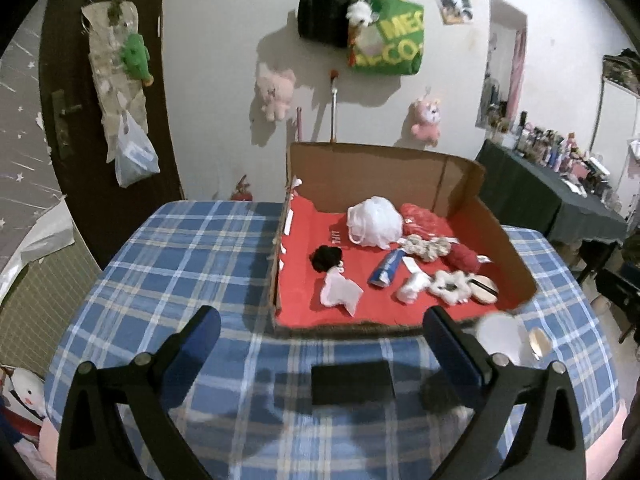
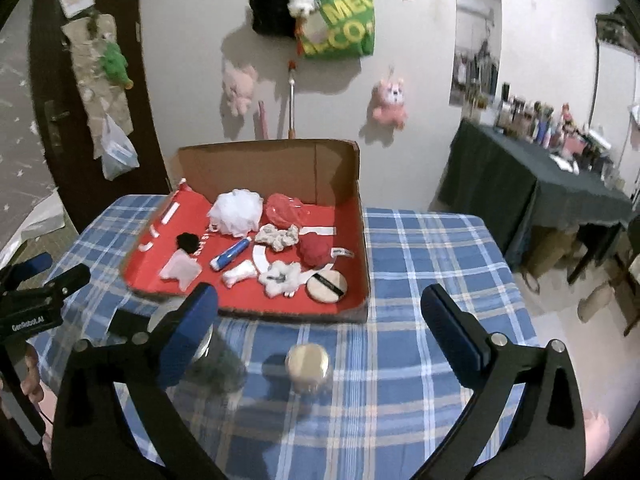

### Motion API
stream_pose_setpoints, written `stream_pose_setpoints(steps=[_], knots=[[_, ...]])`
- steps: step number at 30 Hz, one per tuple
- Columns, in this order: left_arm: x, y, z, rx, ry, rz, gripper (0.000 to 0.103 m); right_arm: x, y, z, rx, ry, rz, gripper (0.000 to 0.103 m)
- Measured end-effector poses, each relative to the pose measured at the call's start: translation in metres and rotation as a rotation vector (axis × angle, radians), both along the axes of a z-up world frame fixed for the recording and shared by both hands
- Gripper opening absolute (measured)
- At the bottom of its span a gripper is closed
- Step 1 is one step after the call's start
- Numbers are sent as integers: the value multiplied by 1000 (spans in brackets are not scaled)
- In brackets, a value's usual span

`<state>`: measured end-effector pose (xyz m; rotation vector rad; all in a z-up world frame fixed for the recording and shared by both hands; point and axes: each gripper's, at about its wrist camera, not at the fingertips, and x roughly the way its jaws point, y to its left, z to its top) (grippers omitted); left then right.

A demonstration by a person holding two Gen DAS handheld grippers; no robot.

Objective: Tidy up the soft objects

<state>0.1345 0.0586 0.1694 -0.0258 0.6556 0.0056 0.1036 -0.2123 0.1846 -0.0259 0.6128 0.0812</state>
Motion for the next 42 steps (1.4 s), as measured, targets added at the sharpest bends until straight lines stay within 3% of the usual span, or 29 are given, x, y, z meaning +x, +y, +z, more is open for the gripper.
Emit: stream_pose_setpoints(steps=[5, 10, 17, 21, 25, 42], knots=[[-39, -7, -19, -19, -38, -19, 103, -46, 8, -27, 18, -42, 33, 103], [-57, -21, -59, -39, -2, -53, 103, -58, 16, -68, 29, -11, 51, 103], [-38, -39, -122, -27, 154, -76, 103, -28, 14, -142, 9, 161, 12, 103], [-24, -47, -146, -13, 227, -73, 103, -13, 14, -168, 0, 248, 14, 103], [-24, -54, -157, 61, 215, -35, 103, -8, 18, -177, -32, 262, -4, 103], [-21, -51, -160, 44, 194, -33, 103, -17, 12, -177, -11, 242, -41, 103]])
